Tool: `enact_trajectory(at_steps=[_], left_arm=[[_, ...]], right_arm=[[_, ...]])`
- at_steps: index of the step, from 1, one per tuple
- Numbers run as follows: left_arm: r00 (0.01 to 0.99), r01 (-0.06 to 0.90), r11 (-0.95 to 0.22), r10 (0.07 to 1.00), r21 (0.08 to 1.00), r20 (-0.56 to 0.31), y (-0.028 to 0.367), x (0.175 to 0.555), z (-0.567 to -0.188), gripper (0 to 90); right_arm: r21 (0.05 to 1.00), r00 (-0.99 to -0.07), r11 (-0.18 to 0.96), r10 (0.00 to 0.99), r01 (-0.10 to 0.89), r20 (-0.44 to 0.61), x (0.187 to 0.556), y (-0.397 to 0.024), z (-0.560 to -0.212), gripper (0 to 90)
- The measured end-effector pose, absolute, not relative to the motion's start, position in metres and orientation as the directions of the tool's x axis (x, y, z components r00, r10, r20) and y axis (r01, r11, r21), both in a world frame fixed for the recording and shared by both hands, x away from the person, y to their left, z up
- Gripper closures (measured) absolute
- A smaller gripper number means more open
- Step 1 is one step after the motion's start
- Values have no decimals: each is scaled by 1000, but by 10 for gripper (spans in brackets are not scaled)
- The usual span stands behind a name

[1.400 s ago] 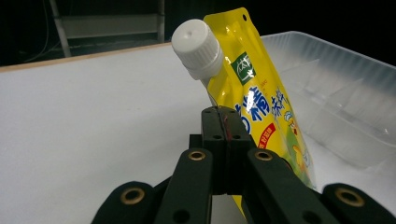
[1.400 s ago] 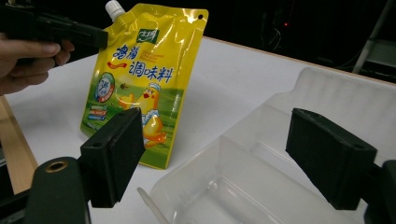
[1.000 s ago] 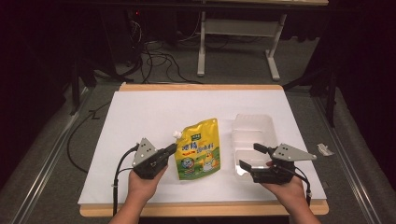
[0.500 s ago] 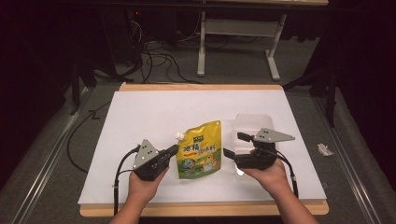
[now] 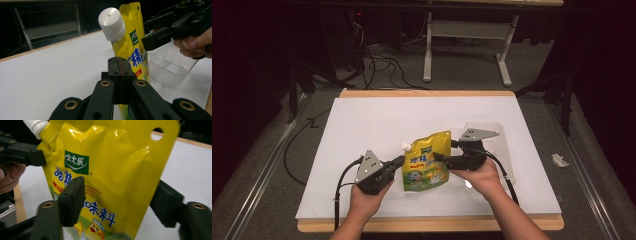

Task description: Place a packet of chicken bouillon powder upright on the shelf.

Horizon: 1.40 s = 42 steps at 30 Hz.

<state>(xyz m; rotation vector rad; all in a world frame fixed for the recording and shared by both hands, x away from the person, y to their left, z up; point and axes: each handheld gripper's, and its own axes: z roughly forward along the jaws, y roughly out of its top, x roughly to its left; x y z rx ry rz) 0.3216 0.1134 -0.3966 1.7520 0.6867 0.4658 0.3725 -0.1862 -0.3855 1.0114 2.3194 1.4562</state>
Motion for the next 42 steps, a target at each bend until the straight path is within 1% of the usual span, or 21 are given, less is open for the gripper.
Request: enact_trajectory(at_steps=[1, 2, 5, 7, 8, 9, 12, 15, 20, 24, 26, 27, 29, 32, 34, 39, 42], left_arm=[[750, 212, -189, 660, 959, -35, 113, 322, -397, 900], [749, 213, -191, 662, 958, -35, 114, 322, -397, 900], [746, 219, -189, 665, 957, -39, 115, 324, -397, 900], [742, 220, -182, 669, 958, -43, 115, 325, -397, 900], [740, 221, -179, 671, 959, -46, 115, 326, -397, 900], [738, 220, -179, 673, 959, -44, 115, 327, -397, 900], [735, 220, -173, 676, 960, -47, 113, 331, -398, 900], [734, 217, -169, 678, 961, -47, 110, 336, -398, 900], [735, 199, -188, 677, 962, -20, 107, 337, -399, 900], [738, 200, -200, 675, 959, -13, 107, 337, -401, 900], [740, 200, -199, 673, 960, -15, 107, 335, -401, 900], [738, 201, -195, 674, 960, -18, 107, 334, -401, 898], [739, 207, -189, 674, 960, -26, 108, 333, -401, 873], [736, 220, -195, 676, 956, -32, 110, 331, -402, 825], [733, 237, -197, 678, 951, -42, 111, 332, -405, 759], [731, 261, -201, 680, 944, -58, 114, 334, -407, 721], [729, 265, -221, 683, 939, -46, 115, 334, -408, 701]], right_arm=[[857, -739, 273, 653, 438, 169, 373, -185, -386, 410], [853, -739, 276, 651, 443, 173, 373, -185, -386, 431], [853, -733, 275, 659, 443, 168, 370, -187, -382, 553], [857, -733, 280, 662, 433, 154, 366, -190, -381, 643], [868, -734, 280, 666, 411, 133, 360, -192, -379, 725], [868, -734, 280, 666, 411, 133, 360, -192, -379, 725], [886, -739, 284, 667, 367, 93, 351, -194, -376, 832], [898, -740, 288, 670, 331, 58, 342, -196, -375, 900], [916, -748, 283, 663, 284, 27, 324, -198, -380, 900], [917, -755, 280, 654, 283, 34, 318, -198, -386, 900], [923, -762, 266, 646, 277, 43, 316, -200, -388, 882], [925, -765, 256, 641, 281, 55, 315, -200, -388, 858], [927, -781, 249, 620, 281, 70, 313, -200, -390, 811], [916, -796, 278, 602, 290, 70, 312, -196, -394, 755], [909, -800, 296, 596, 293, 64, 312, -190, -397, 729], [901, -804, 322, 592, 293, 50, 313, -182, -400, 738], [891, -801, 337, 597, 306, 49, 314, -176, -403, 762]])
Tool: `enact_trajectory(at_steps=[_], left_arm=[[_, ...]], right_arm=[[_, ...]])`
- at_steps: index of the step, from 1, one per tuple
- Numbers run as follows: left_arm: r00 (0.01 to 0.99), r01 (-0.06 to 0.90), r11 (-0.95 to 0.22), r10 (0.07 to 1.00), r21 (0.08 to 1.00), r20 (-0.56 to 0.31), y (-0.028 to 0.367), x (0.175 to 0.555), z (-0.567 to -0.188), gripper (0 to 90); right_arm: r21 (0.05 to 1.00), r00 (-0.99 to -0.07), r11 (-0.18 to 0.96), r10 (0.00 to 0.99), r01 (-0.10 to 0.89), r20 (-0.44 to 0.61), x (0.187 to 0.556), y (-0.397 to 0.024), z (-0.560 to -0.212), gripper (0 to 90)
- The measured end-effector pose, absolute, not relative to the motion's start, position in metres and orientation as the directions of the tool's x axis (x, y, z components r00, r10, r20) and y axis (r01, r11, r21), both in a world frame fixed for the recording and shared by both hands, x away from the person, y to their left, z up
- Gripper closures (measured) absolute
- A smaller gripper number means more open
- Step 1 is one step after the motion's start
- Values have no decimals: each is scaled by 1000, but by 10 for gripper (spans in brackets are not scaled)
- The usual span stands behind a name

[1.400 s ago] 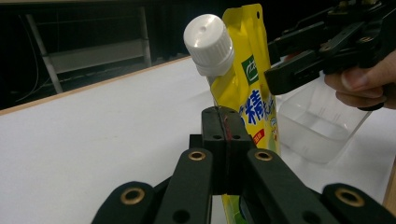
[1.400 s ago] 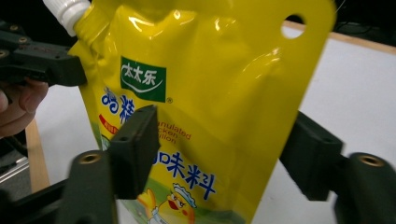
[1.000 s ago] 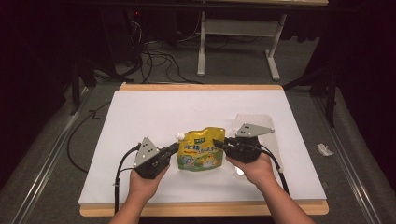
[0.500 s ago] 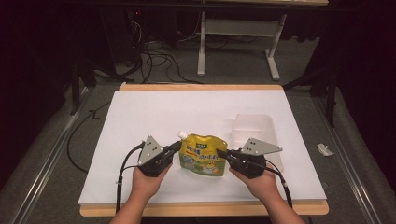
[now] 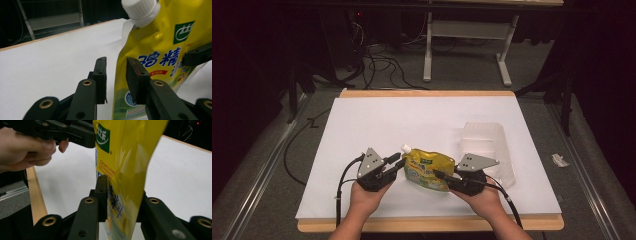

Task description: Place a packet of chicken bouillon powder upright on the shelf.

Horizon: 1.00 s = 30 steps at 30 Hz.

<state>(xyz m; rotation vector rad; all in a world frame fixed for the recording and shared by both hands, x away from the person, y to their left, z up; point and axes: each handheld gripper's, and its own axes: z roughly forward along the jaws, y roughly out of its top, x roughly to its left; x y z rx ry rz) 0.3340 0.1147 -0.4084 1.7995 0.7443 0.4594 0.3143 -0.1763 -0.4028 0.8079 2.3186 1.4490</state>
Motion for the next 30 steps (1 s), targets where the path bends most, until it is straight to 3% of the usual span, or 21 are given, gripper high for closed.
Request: enact_trajectory(at_steps=[7, 13, 20, 30], left_arm=[[719, 302, -217, 691, 928, -72, 117, 333, -409, 622], [698, 321, -260, 715, 911, -42, 121, 323, -415, 560], [684, 331, -210, 725, 920, -80, 133, 322, -420, 490], [684, 320, -246, 728, 915, -44, 134, 325, -423, 402]], right_arm=[[886, -797, 334, 601, 320, 62, 316, -173, -405, 880], [891, -806, 343, 591, 296, 40, 313, -172, -405, 895], [905, -822, 328, 568, 269, 38, 310, -173, -400, 900], [918, -831, 305, 555, 253, 44, 312, -184, -395, 900]])
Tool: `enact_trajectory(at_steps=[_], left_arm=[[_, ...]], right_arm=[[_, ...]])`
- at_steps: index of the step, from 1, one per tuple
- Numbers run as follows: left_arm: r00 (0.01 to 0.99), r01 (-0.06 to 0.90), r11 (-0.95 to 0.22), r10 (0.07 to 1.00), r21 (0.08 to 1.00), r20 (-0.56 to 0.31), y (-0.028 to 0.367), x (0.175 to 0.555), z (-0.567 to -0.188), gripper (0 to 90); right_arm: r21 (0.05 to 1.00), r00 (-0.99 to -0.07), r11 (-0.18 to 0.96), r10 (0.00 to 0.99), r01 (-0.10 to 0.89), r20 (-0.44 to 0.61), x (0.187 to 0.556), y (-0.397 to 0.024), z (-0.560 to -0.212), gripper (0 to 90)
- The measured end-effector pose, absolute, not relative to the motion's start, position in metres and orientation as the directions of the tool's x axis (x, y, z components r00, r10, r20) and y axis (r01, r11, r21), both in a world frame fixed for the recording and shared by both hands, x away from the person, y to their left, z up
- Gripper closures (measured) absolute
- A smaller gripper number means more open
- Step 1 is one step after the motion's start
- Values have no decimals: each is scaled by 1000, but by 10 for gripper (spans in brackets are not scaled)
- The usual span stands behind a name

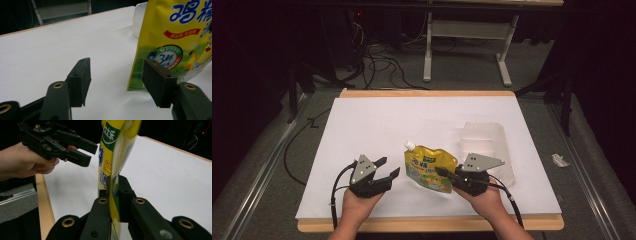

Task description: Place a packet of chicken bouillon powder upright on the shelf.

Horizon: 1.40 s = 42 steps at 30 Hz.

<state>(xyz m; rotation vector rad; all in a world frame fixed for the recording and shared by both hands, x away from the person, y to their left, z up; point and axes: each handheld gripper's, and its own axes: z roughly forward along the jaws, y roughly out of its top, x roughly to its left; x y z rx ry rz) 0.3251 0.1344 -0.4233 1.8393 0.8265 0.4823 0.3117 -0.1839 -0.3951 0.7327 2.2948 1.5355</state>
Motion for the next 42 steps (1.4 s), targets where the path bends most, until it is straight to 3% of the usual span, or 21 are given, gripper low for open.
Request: enact_trajectory(at_steps=[18, 42], left_arm=[[680, 355, -274, 732, 894, -46, 137, 331, -431, 324], [694, 336, -300, 720, 893, -19, 132, 330, -431, 327]], right_arm=[[945, -841, 259, 539, 202, 32, 309, -202, -376, 900], [962, -833, 216, 553, 166, 20, 306, -236, -350, 900]])
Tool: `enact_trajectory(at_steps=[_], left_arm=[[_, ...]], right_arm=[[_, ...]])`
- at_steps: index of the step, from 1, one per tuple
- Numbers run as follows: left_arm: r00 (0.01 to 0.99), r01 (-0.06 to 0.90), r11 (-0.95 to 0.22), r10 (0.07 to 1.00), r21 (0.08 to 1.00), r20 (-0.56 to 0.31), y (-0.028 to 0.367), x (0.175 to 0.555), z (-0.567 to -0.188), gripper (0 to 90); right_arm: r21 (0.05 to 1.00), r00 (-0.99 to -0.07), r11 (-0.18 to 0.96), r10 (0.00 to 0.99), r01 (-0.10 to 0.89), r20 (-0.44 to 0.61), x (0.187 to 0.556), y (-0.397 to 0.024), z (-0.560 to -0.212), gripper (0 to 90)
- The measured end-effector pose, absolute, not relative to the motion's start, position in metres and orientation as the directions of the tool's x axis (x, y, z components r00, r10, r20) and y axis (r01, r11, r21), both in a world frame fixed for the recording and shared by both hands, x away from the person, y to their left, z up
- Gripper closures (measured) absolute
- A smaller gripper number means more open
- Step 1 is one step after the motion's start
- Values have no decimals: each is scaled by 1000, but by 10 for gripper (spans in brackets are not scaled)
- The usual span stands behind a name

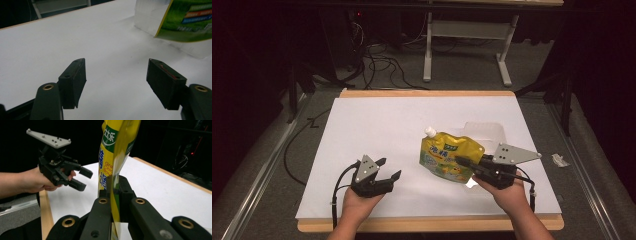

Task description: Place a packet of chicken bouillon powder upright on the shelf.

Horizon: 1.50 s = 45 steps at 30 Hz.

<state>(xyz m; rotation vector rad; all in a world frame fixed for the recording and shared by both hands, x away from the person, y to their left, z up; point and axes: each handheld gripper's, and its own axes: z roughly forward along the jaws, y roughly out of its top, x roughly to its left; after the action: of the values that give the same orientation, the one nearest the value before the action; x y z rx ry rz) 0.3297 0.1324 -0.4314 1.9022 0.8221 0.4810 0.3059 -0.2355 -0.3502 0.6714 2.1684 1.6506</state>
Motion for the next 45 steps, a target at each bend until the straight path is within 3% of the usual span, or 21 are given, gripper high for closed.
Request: enact_trajectory(at_steps=[45], left_arm=[[702, 341, -313, 712, 886, -18, 131, 331, -433, 326]], right_arm=[[966, -723, 165, 690, 199, 31, 293, -329, -343, 900]])
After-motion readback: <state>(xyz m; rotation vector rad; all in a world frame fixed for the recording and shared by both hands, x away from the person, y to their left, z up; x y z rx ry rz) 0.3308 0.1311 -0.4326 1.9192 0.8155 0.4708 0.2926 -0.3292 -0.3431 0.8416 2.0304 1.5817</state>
